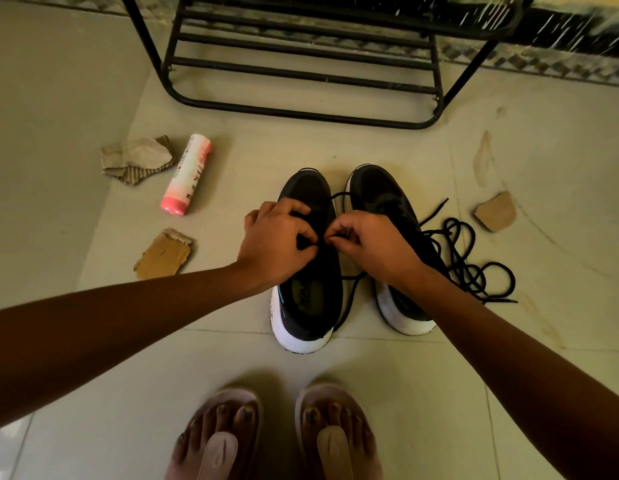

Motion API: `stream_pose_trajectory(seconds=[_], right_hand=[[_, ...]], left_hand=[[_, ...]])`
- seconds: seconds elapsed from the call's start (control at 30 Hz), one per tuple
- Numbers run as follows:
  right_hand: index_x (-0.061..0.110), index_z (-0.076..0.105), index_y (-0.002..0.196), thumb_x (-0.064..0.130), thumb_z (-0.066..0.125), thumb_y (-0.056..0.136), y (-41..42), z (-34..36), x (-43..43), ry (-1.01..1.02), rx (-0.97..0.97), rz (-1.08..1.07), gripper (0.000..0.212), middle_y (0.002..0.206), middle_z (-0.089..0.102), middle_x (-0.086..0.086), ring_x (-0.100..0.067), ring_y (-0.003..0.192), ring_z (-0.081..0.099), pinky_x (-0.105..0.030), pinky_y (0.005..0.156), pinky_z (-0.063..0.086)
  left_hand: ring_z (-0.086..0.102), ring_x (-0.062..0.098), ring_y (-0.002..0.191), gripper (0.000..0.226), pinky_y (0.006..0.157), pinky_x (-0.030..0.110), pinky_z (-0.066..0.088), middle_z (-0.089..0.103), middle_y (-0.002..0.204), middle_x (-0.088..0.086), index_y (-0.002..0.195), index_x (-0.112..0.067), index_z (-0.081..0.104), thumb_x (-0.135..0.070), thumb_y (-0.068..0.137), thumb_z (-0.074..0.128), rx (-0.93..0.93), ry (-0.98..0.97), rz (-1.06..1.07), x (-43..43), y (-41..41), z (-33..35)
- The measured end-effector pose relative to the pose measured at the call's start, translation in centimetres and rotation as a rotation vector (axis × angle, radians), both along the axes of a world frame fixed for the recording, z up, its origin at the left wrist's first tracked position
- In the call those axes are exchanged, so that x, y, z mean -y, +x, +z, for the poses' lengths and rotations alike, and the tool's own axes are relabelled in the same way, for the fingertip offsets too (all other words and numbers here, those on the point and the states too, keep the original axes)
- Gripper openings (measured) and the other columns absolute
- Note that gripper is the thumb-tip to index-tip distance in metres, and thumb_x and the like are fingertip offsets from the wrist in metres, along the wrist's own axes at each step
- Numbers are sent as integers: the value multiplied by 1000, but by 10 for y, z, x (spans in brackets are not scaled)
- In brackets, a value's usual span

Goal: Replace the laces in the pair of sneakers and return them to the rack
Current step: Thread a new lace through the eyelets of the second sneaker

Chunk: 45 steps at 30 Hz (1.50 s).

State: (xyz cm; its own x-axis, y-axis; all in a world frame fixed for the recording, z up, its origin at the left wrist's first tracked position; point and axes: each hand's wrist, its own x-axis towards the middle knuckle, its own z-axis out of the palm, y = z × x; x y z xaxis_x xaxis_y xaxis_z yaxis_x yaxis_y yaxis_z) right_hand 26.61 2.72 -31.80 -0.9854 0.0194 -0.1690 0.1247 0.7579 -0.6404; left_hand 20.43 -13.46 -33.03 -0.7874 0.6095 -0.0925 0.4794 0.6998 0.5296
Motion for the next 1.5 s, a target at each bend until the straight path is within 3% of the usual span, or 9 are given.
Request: stream_pose_trajectory(seconds=[0.33,0.6,0.77,0.97,1.07,1.17,1.27,1.4,1.5], right_hand=[[17,71,90,9,63,87,7,-9,4,-172,11,-151,11,80,62,15,14,69,56,-1,68,41],[22,70,99,13,64,88,15,-12,8,-224,-5,-195,15,90,61,12,4,77,58,-2,71,41],[24,55,121,20,76,77,28,-14,14,-288,20,-259,49,114,45,2,-6,94,54,-11,81,42],[19,43,103,23,79,72,32,-11,30,-179,-6,-320,48,73,50,9,1,60,51,-12,55,42],[19,42,95,17,75,76,30,-12,32,-206,16,-352,38,58,51,7,6,51,52,-8,52,41],[22,42,87,18,76,76,29,-12,30,-232,33,-376,36,60,51,7,4,49,51,-7,50,40],[26,41,80,20,77,75,30,-14,29,-243,45,-416,37,62,52,7,-1,52,50,-10,52,41],[17,45,83,20,76,76,30,-14,29,-275,45,-432,32,62,51,3,-6,54,48,-19,57,46],[18,44,79,18,76,76,30,-15,28,-300,45,-430,32,62,51,0,-8,55,48,-26,62,53]], left_hand=[[31,20,129,20,109,42,16,39,140,-7,99,-30,72,-36,82,64,-39,-118,-56,-2,-1,5],[40,19,121,10,100,35,30,46,128,-1,88,-21,72,-25,79,69,60,54,31,0,1,-4],[50,16,113,8,88,19,35,49,124,5,85,-12,72,-11,77,71,94,158,4,4,0,-6],[53,10,100,3,79,0,32,53,110,4,83,-7,62,-6,83,65,58,322,-16,13,5,-9],[55,-1,104,3,88,6,40,62,104,0,87,-7,54,-7,90,54,88,534,2,17,12,-1],[64,2,98,6,86,15,47,67,88,-4,91,-14,46,-15,96,43,280,693,-53,23,21,13],[62,18,55,9,67,32,55,56,61,1,89,-15,42,-19,97,43,615,697,-123,28,25,23],[45,10,43,10,51,26,53,47,56,-3,89,-12,44,-20,94,45,1485,91,-269,39,25,29],[45,7,41,14,49,22,53,46,57,-3,89,-14,47,-11,99,39,1684,-224,-423,46,16,32]])
